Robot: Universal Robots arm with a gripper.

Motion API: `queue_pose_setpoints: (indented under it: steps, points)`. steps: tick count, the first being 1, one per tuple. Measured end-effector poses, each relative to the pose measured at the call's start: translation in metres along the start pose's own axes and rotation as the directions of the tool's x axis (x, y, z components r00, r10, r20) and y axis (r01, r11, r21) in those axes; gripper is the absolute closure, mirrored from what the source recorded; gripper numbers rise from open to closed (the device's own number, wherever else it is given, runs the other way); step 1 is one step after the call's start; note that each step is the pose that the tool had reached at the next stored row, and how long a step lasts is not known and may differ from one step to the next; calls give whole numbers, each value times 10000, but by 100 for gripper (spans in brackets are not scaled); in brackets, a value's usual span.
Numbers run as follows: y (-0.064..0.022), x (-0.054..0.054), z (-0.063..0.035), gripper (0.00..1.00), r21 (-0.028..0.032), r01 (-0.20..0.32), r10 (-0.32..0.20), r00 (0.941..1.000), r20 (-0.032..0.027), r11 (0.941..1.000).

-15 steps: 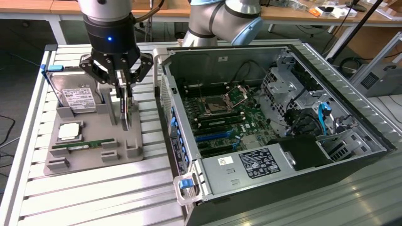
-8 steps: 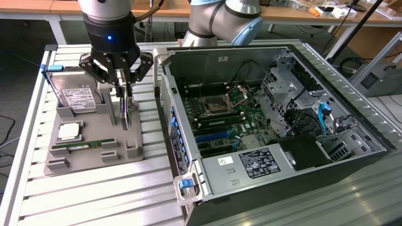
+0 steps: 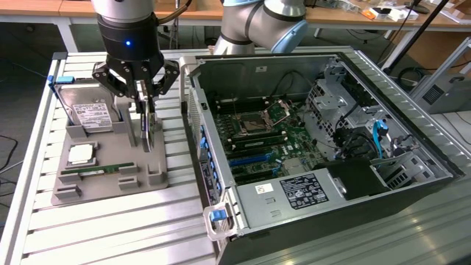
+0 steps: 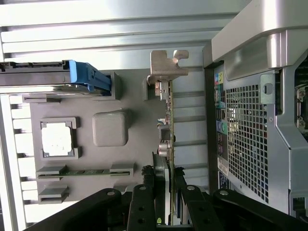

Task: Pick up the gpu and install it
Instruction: 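Pick up the gpu and move the gpu toward the slot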

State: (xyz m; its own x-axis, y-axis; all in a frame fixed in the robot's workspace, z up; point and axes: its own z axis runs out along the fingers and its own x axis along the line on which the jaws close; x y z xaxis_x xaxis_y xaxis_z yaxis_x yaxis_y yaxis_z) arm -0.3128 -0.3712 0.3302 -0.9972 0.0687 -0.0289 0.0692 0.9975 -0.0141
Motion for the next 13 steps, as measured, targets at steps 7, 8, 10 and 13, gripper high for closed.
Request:
queue_pose_setpoints:
  steps: [7,8,10,13]
  points:
    - [0,0,-14,73,-1,0,0,10000,0,10000]
    - [0,0,-16,73,0,0,0,10000,0,10000]
    - [0,0,-20,73,-1,0,0,10000,0,10000]
    - [0,-1,-26,73,0,0,0,10000,0,10000]
